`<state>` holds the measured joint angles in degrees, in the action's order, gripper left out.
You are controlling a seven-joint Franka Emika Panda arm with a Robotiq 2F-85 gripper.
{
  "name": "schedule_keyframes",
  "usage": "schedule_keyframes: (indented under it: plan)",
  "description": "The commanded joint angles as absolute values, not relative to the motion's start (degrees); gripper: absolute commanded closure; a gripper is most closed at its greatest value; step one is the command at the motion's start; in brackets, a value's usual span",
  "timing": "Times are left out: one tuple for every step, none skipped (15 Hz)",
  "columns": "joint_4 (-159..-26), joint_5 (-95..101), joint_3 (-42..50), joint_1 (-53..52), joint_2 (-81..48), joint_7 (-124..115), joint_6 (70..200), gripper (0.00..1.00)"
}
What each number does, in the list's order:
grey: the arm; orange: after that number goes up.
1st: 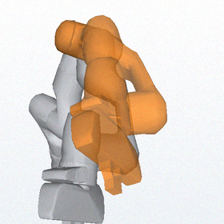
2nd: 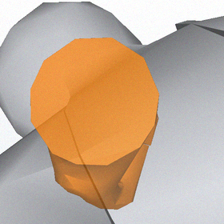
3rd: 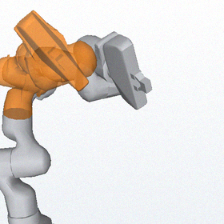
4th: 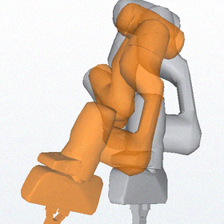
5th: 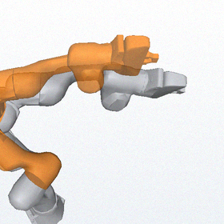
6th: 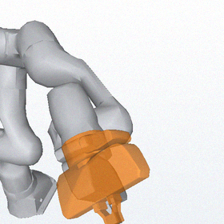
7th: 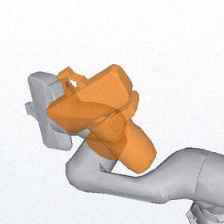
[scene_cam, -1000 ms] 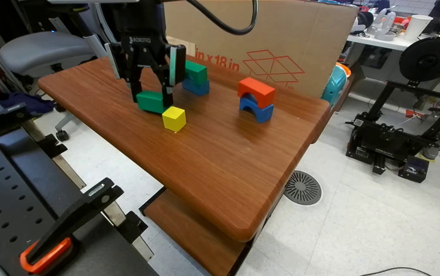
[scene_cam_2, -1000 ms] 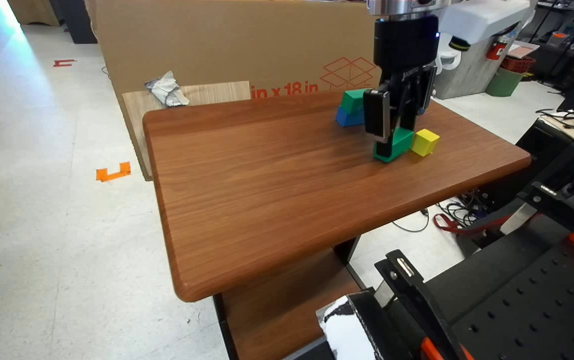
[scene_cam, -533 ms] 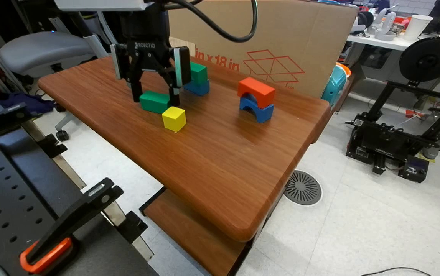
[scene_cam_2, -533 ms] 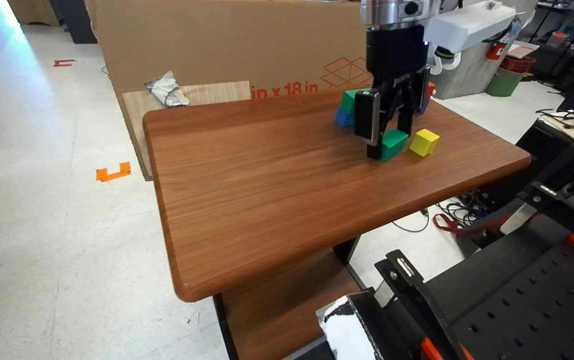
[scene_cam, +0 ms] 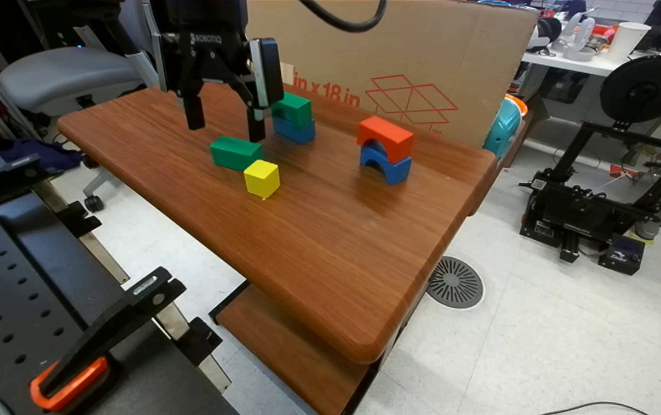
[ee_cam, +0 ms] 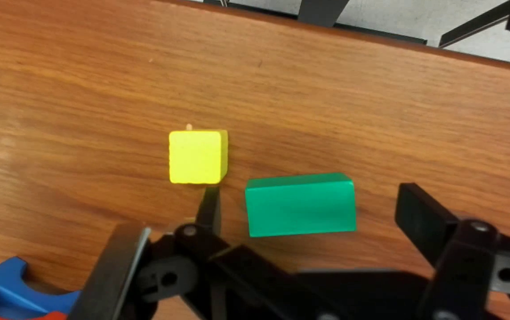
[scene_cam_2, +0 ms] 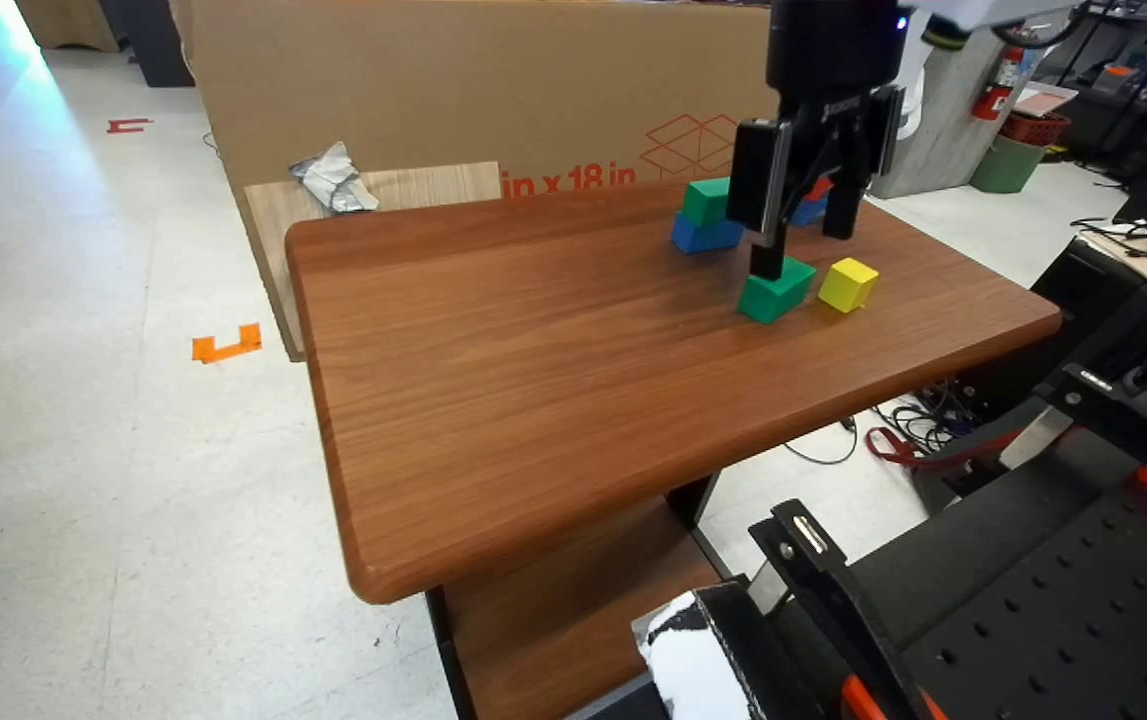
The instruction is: Put the right green block on the table
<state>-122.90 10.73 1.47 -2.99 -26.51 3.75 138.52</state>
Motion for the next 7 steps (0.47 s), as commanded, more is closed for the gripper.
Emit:
schedule_keyframes:
  plan:
    - [-129.6,6.3,0.5,0.4,-16.8,5.8,137.3,0.00]
    - [-130.3,6.1,1.2,0.7,-15.0,5.5,136.3,0.00]
    - [-126.6,7.7,1.0,-0.6,-20.3,4.4,137.7,0.00]
    - [-127.5,7.4,1.2,0.1,-18.5,4.5,137.1,0.00]
    - [-128.3,7.3,1.3,0.5,-17.2,4.5,136.7,0.00]
    - [-128.8,7.3,1.3,0.7,-16.4,4.5,136.6,0.00]
    - [-129.1,7.2,1.3,0.7,-16.1,4.5,136.6,0.00]
